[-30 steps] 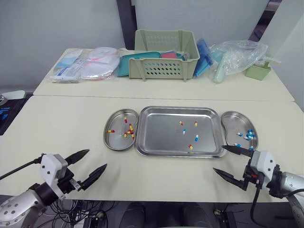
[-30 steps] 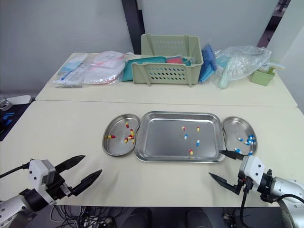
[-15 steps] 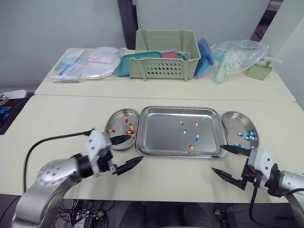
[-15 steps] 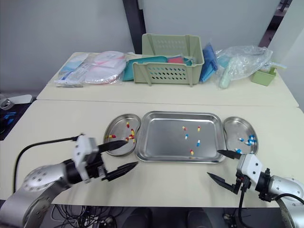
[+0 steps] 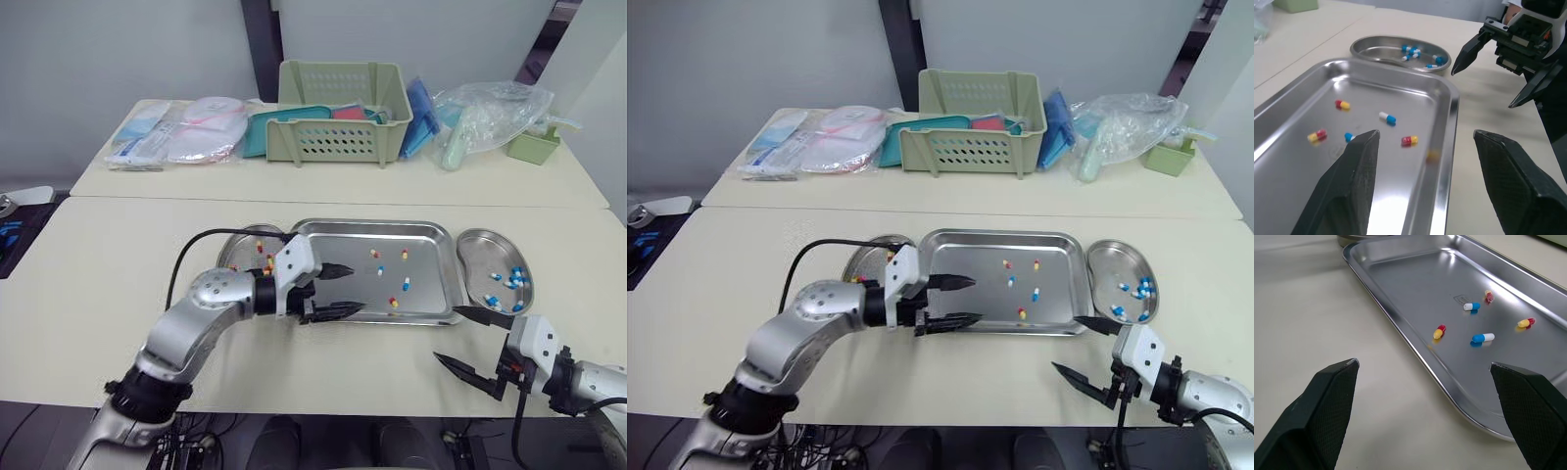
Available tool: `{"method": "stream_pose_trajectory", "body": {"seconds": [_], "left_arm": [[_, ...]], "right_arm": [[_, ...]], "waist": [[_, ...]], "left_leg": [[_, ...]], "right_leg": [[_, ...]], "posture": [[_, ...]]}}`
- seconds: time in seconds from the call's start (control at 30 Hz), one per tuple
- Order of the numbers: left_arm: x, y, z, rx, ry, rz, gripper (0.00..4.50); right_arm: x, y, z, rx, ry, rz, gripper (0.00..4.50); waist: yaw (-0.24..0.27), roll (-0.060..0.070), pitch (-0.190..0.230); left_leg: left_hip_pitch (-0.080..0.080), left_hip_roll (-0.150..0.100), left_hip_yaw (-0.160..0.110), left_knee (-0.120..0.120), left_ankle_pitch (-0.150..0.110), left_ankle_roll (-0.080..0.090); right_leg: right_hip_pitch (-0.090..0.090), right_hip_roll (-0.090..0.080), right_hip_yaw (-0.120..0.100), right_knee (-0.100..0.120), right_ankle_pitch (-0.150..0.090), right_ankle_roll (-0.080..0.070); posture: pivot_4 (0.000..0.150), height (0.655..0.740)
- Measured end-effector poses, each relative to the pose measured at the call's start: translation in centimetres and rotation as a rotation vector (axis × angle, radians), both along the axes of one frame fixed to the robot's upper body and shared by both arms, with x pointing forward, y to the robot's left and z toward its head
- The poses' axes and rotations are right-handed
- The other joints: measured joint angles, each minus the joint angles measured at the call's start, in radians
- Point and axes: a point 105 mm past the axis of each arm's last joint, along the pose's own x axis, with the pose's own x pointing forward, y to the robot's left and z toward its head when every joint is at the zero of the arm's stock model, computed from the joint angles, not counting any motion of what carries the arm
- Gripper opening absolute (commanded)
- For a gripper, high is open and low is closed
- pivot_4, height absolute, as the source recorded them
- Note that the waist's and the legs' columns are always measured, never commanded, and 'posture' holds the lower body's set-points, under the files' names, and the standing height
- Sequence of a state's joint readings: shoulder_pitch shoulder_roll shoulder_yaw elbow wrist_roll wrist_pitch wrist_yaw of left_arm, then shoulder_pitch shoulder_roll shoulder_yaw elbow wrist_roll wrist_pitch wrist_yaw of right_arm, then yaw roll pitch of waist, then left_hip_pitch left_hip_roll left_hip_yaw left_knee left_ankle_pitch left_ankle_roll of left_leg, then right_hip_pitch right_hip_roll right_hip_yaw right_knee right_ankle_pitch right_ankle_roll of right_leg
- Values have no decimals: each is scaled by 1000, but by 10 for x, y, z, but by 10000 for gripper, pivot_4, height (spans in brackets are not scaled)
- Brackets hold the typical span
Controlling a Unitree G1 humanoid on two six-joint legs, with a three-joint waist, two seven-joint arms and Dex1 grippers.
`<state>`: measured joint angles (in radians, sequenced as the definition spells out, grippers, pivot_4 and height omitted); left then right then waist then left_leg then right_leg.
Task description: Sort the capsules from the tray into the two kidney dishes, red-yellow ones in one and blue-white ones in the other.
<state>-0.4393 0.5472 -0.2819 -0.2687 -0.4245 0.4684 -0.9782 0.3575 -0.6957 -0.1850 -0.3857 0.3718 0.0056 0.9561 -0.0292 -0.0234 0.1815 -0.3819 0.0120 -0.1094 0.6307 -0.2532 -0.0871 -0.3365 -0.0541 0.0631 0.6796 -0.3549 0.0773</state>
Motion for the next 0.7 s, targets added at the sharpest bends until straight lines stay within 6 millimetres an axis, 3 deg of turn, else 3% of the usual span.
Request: {"method": "stream_pose_trajectory", "body": {"seconds": [0.1,0.33,0.47,0.7], "left_arm": [[8,-5,2,50,-58,-80,32576],[28,-10,-14,178,-118,-232,32576],[40,-19,-12,193,-148,-289,32576],[49,-41,-29,253,-155,-390,32576]], "right_arm": [[-4,-1,-4,0,18,-6,45000],[-4,-1,-5,1,27,-9,45000],[-4,-1,-6,4,43,-14,45000],[-1,4,-2,6,46,-9,45000]], "waist": [[-3,0,0],[0,0,0],[0,0,0],[-4,0,0]], "left_leg": [[0,0,1,0,0,0],[-1,0,0,1,0,0],[-1,-1,0,1,0,0],[-1,-1,0,1,0,0]], "right_leg": [[0,0,1,0,0,0],[0,0,0,0,0,0],[0,0,0,0,0,0],[0,0,0,0,0,0]], "posture": [[1500,7400],[1500,7400],[1500,7400],[1500,7400]]}}
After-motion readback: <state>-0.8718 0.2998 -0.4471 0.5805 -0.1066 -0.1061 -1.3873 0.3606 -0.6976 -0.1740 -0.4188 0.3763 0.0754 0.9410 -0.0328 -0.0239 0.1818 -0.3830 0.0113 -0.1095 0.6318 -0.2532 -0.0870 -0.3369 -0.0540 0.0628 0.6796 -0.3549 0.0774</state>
